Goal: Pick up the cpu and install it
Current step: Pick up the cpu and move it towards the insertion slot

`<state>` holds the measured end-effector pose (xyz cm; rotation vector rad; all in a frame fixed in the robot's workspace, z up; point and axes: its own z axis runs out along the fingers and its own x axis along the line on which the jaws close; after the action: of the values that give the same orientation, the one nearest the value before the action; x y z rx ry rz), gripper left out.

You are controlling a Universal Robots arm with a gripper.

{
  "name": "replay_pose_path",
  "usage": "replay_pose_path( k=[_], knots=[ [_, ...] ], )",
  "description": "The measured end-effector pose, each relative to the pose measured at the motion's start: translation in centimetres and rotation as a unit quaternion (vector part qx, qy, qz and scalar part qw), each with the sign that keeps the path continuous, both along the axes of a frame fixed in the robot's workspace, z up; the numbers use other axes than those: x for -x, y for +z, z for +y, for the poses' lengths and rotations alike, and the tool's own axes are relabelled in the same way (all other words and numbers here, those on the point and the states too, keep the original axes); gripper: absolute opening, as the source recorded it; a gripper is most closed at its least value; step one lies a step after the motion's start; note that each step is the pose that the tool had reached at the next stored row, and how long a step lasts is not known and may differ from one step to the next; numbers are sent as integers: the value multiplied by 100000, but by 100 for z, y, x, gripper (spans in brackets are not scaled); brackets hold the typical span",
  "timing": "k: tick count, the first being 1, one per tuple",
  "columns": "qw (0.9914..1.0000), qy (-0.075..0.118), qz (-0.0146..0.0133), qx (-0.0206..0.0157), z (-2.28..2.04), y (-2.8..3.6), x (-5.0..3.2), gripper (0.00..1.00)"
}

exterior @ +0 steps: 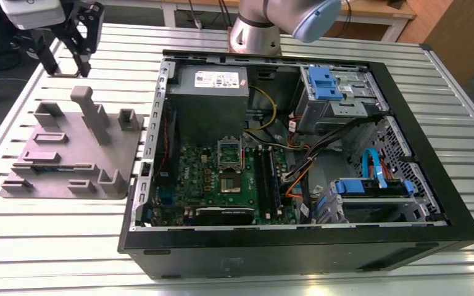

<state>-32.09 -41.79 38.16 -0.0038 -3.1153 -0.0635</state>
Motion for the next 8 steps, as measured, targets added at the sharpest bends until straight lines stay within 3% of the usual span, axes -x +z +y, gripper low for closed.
replay_pose_path(
  k=[8],
  knots=[
    [100000,-3,23,-1,0,-4,-111,47]
  ],
)
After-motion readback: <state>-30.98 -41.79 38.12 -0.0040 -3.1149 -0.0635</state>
